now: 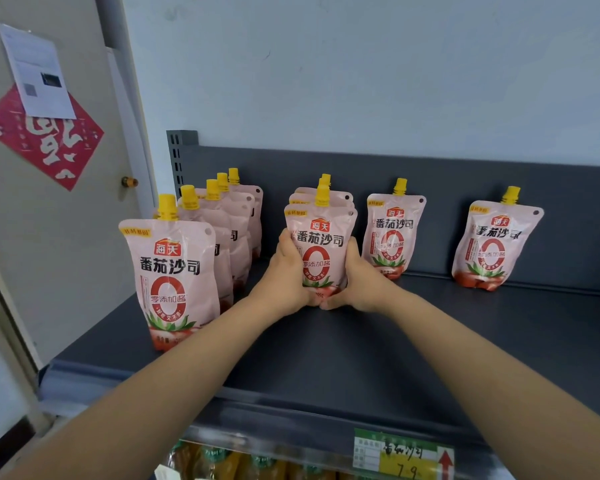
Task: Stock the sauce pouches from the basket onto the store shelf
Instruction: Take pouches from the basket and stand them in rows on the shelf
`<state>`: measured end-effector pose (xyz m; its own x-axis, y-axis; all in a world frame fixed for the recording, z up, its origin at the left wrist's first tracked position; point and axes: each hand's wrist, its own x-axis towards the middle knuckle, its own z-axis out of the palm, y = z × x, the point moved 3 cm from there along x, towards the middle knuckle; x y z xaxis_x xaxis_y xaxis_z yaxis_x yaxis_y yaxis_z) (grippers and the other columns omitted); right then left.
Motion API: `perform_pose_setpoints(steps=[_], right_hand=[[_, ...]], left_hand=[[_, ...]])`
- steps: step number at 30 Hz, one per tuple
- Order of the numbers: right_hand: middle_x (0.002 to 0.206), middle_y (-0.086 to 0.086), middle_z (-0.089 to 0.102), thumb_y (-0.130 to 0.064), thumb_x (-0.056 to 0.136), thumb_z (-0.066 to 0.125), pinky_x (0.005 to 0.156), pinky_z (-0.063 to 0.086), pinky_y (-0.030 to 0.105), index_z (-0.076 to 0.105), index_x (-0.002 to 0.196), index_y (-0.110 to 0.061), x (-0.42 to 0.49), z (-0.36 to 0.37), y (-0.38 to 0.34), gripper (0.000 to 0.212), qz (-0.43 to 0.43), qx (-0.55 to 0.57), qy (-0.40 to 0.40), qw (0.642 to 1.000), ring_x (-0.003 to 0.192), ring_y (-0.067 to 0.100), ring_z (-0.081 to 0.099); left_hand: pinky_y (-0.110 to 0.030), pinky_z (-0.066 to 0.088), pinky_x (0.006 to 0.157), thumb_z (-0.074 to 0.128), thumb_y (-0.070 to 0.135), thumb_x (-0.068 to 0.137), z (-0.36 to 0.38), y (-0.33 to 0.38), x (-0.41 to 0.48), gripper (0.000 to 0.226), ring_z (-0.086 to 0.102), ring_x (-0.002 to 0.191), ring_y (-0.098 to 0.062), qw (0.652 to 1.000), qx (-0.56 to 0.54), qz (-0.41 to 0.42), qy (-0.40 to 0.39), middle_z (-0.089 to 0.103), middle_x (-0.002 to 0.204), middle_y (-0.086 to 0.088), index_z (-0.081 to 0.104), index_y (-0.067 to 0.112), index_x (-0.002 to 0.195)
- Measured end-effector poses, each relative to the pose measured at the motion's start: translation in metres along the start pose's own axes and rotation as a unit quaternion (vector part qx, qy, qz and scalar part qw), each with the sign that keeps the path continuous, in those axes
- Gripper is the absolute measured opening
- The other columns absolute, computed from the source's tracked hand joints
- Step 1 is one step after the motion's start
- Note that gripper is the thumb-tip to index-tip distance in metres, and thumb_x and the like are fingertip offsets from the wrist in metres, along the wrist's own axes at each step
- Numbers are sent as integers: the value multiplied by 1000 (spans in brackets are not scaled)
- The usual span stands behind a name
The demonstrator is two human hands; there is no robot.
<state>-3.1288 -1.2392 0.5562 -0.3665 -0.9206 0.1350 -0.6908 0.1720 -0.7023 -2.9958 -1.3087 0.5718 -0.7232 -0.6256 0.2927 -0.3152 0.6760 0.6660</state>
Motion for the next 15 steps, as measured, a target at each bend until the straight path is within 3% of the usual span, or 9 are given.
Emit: perform_pose_setpoints(steps=[3, 7, 11, 13, 15], right_hand=[[126, -7, 50, -13, 58, 89, 85, 50, 23, 2, 144, -30, 0, -1, -1, 124, 5, -6, 0, 1000, 113, 13, 52], [118, -9, 52, -21, 56, 90, 78, 46, 20, 13, 138, -29, -6, -2, -4, 113, 15, -43, 22, 999, 102, 8, 52], [127, -1, 53, -32, 59, 88, 87, 50, 33, 25, 131, -27, -33, -6, -5, 95, 40, -89, 61, 993, 113, 19, 55], [136, 4, 47, -40, 66, 82, 92, 49, 42, 22, 137, -26, -55, -14, -10, 95, 65, -203, 85, 973, 119, 26, 52], [137, 8, 46, -52, 72, 71, 92, 45, 46, 22, 140, -22, -79, -23, -19, 89, 91, -380, 132, 911, 120, 31, 49]], left_hand=[[-42, 40, 107, 87, 17, 61, -1, 0, 0, 124, 38, 132, -20, 1000, -2, -1, 2, 31, 146, -5, -4, 14, 146], [-43, 39, 107, 88, 20, 60, -3, -1, -2, 126, 36, 133, -21, 1000, 12, -8, 2, 30, 146, -6, -4, 14, 146], [-45, 37, 108, 89, 26, 57, -6, 3, -12, 139, 29, 137, -26, 996, 76, -37, -40, 20, 151, -8, -17, 18, 147], [-46, 30, 112, 87, 42, 56, -13, 6, -22, 144, 19, 141, -29, 986, 140, -60, -63, 9, 155, -9, -23, 16, 145], [-45, 30, 110, 77, 66, 53, -20, 14, -37, 143, 16, 142, -28, 980, 189, -33, -49, 5, 156, -6, -20, 19, 146]])
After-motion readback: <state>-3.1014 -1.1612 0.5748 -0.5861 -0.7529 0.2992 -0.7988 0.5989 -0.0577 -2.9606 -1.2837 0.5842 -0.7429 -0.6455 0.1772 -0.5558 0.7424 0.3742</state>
